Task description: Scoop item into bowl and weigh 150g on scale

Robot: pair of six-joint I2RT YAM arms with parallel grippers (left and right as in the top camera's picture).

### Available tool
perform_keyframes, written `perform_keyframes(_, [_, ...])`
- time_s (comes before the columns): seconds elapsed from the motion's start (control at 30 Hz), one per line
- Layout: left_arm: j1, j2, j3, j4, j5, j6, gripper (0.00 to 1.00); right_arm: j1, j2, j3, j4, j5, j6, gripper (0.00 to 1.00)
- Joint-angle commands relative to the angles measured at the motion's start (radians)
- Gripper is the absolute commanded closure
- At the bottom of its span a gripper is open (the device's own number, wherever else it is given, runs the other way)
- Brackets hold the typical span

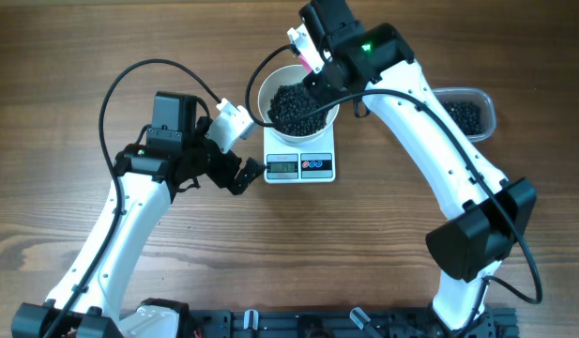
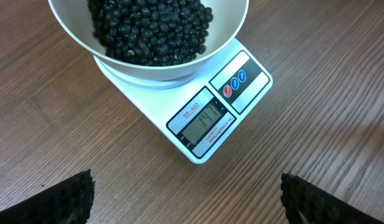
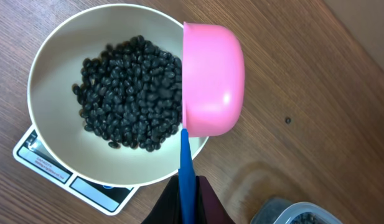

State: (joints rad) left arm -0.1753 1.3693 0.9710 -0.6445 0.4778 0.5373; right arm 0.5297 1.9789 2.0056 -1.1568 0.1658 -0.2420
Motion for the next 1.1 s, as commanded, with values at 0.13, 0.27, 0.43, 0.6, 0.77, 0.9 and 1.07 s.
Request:
perform_keyframes(0.13, [0.003,0.002,-0.004,0.0,0.019,0.005,0.0,-0.006,-0.006,0.027,0.025,-0.019,-0.016,0.96])
perform_keyframes(0.27, [0.003,0.002,-0.004,0.0,0.019,0.005,0.0,-0.05,-0.025,0.027,0.026,-0.104,-0.015,0.96])
perform_keyframes(0.43, [0.003,0.002,-0.004,0.0,0.019,0.005,0.0,-0.152,-0.076,0.031,0.033,-0.242,0.027,0.96])
perform_keyframes(0.6, [0.003,0.002,-0.004,0.0,0.019,0.005,0.0,-0.257,-0.117,0.031,0.025,-0.329,0.048,0.96])
perform_keyframes(0.77, [0.003,0.002,-0.004,0.0,0.019,0.005,0.0,-0.351,-0.13,0.031,0.002,-0.424,0.051,0.96])
perform_keyframes(0.9, [0.003,0.002,-0.004,0.0,0.019,0.005,0.0,-0.391,-0.13,0.031,-0.008,-0.444,0.072,0.96])
perform_keyframes(1.07, [0.003,0.002,-0.004,0.0,0.019,0.005,0.0,-0.433,-0.13,0.031,-0.008,-0.45,0.113,0.96])
